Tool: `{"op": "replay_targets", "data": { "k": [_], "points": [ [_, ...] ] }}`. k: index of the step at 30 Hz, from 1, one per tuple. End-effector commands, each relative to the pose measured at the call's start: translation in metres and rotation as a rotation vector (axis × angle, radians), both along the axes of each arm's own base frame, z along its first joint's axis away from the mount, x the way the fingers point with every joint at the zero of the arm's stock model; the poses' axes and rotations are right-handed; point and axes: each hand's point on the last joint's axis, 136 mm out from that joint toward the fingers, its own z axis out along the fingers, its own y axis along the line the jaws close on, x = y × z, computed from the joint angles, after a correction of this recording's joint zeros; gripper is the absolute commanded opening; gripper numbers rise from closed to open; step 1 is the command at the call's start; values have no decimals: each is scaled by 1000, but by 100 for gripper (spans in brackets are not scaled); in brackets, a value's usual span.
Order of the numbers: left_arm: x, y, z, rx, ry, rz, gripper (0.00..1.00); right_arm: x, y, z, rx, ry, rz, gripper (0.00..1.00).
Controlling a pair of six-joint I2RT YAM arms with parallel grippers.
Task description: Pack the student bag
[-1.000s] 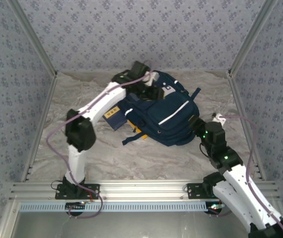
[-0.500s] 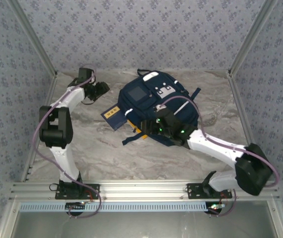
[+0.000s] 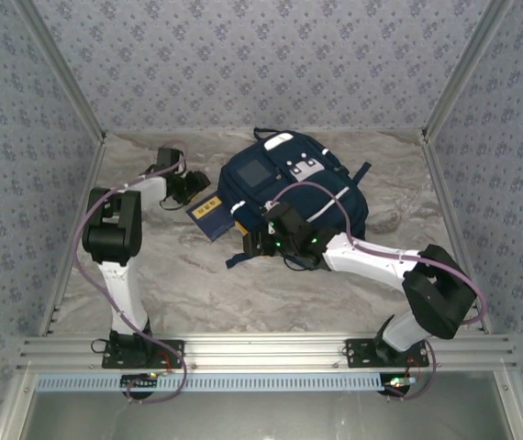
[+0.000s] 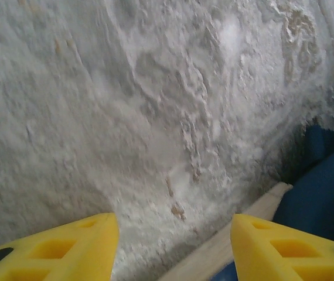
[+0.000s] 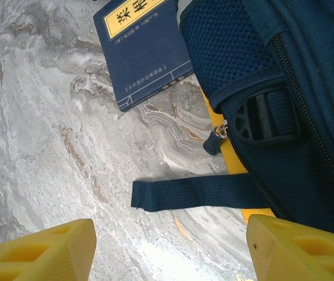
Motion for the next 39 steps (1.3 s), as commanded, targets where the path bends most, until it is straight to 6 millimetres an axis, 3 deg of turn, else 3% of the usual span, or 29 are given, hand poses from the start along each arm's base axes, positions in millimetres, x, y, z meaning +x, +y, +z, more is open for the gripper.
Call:
{"op": "replay_targets", "data": {
  "k": [1, 6, 10, 16, 19, 24, 30, 39],
  "points": [
    [-44, -25, -13, -77, 80, 7, 53, 0, 8, 2, 22, 0, 11, 70],
    [-80, -15, -12, -112, 69, 94, 54, 1, 15, -11, 26, 47, 3, 70],
    [-106, -16, -10, -135, 58, 106, 53, 5, 34, -25, 28, 125, 18, 69],
    [-133, -29, -8, -176, 51, 65, 49, 32, 64, -44, 18, 210, 8, 66],
    [-144, -33, -9, -186, 46, 48, 48, 47, 64, -59, -31, 224, -34, 65],
    [-150, -42, -6, -221, 32, 20, 47, 65, 43, -79, -172, 207, -137, 64],
    [-153, -49, 7, -228, -8, -16, 43, 68, 23, -101, -244, 219, -224, 64],
    [-149, -56, 41, -323, -100, -11, 39, 58, 27, -124, -198, 291, -212, 61]
  ]
}}
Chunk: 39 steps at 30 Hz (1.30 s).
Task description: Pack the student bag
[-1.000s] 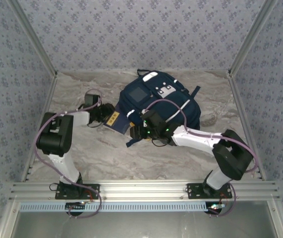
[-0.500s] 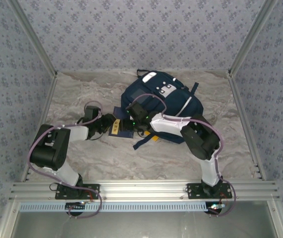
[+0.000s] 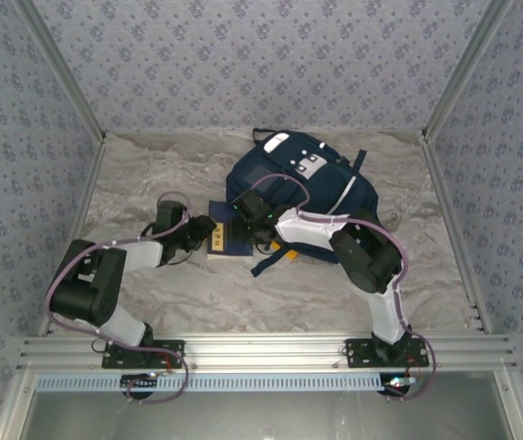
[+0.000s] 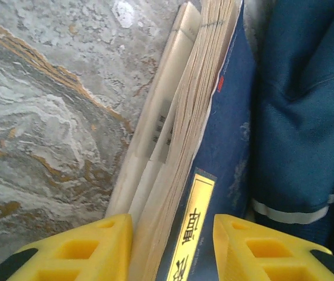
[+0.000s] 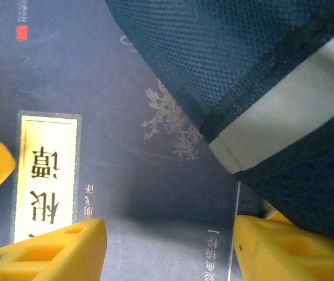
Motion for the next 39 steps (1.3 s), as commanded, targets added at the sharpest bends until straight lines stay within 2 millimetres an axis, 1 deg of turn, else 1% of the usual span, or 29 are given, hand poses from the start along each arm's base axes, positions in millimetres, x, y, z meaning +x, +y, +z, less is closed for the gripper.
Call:
{"op": "replay_targets", "data": {
  "k": [1, 7, 9, 11, 14, 16, 20, 21, 23, 27, 29, 32, 34, 39],
  "points": [
    [-2, -22, 33, -115, -67, -63, 39, -10, -20, -44, -74, 87, -35, 60],
    [-3, -22, 50, -122, -99, -67, 37, -10, -21, -48, -69, 94, -33, 59],
    [-3, -22, 50, -117, -101, -69, 37, -10, -20, -50, -64, 101, -33, 59],
    [-3, -24, 45, -109, -82, -86, 37, -11, -20, -51, -61, 107, -33, 59],
    [-2, -29, 33, -133, -46, -94, 42, -10, -19, -50, -50, 109, -32, 59],
    [-1, -33, 27, -167, -30, -94, 43, -10, -19, -50, -47, 111, -32, 59],
    [1, -42, 22, -202, -16, -110, 44, -10, -20, -49, -46, 111, -31, 59],
    [1, -42, 23, -199, -17, -112, 41, -10, -20, -49, -47, 113, -33, 59],
    [0, -40, 22, -176, -13, -111, 33, -10, -21, -49, -50, 111, -31, 59],
    [-6, -25, 27, -63, -10, -93, 20, -10, -23, -50, -57, 108, -34, 59],
    [-9, -17, 34, 5, -22, -90, 18, -10, -24, -50, -56, 108, -35, 59],
    [-12, -12, 40, 51, -38, -91, 14, -9, -24, -51, -49, 110, -40, 59],
    [-12, -13, 39, 52, -32, -99, 11, -10, -22, -51, -40, 114, -40, 59],
    [-15, -22, 25, 19, 7, -137, 4, -9, -20, -47, -27, 113, -39, 59]
  ]
}}
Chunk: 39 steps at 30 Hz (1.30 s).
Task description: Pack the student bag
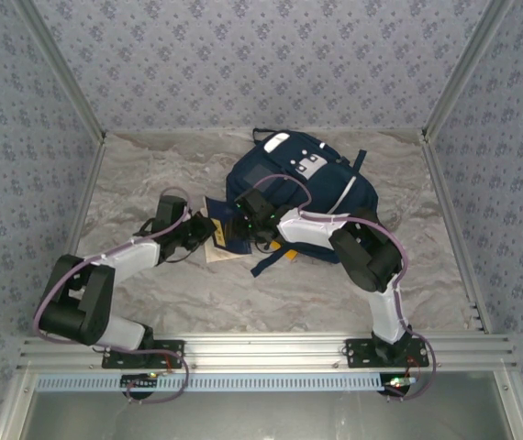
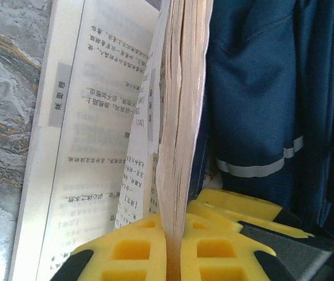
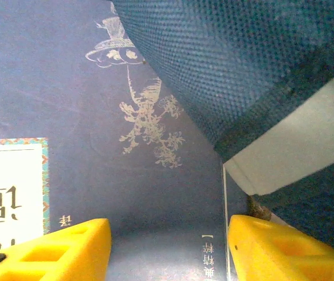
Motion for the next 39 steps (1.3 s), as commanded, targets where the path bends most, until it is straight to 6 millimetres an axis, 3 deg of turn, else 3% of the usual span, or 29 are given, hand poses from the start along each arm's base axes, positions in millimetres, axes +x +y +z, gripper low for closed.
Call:
{"op": "replay_targets", "data": {
  "k": [1, 4, 7, 11, 13, 18, 20, 26, 28, 31, 36, 39],
  "points": [
    [0, -11, -2, -16, 9, -52, 2, -15, -27, -47, -107, 105, -30, 59],
    [0, -12, -2, -23, 12, -58, 0, -14, -31, -42, -106, 92, -36, 59],
    [1, -10, 12, -15, -18, -52, 0, -11, -38, -22, -99, 57, -45, 62],
    [-4, -5, 57, 8, -112, -75, 0, -6, -50, 26, -52, -28, -54, 71],
    [-11, -2, 82, 17, -162, -92, 0, -11, -58, 39, -18, -38, -54, 76],
    [-35, 3, 139, -29, -304, -121, 0, -18, -61, 91, 203, -62, -12, 86],
    [-45, 4, 160, -62, -360, -123, 0, -22, -57, 114, 337, -52, 13, 97],
    [-68, 0, 197, -141, -458, -173, 0, -33, -46, 184, 766, -52, 77, 100],
    [-74, -3, 203, -157, -474, -202, 0, -37, -42, 201, 834, -80, 116, 99],
    [-80, -8, 210, -172, -495, -255, 0, -49, -29, 207, 876, -56, 169, 98],
    [-86, -14, 222, -223, -524, -291, 0, -51, -24, 190, 853, -37, 149, 96],
    [-90, -17, 227, -231, -539, -309, 0, -57, -11, 190, 874, -30, 185, 94]
  ]
}}
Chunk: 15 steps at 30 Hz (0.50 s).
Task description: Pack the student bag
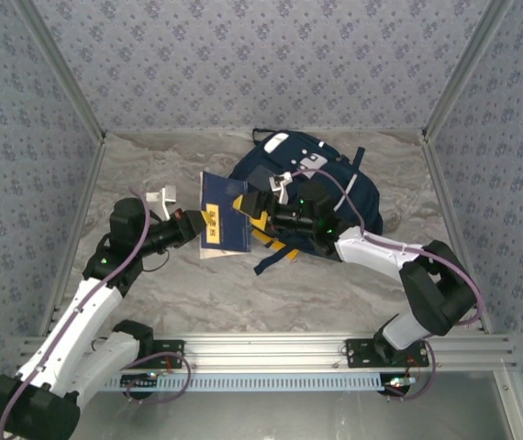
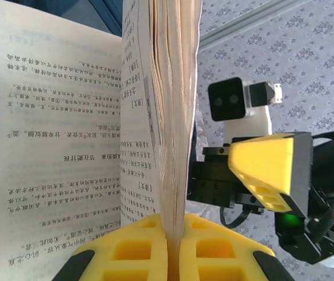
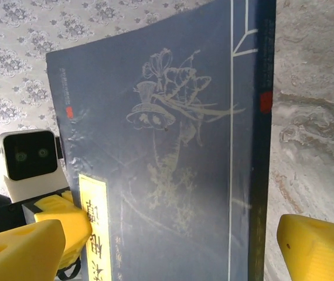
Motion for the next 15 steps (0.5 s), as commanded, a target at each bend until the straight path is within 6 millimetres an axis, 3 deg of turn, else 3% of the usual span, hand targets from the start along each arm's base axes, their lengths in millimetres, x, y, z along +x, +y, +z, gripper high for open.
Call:
{"op": "replay_targets", "data": {
  "k": [1, 5, 15],
  "points": [
    [-8, -9, 42, -56, -129, -66, 0, -11, 18, 1, 58, 5, 71, 93],
    [-9, -11, 37, -61, -114, -79, 0, -19, 33, 12, 149, 0, 124, 84],
    [-11, -3, 17, 21, -85, -53, 0, -14, 18, 14, 185, -17, 64, 41]
  ]
}}
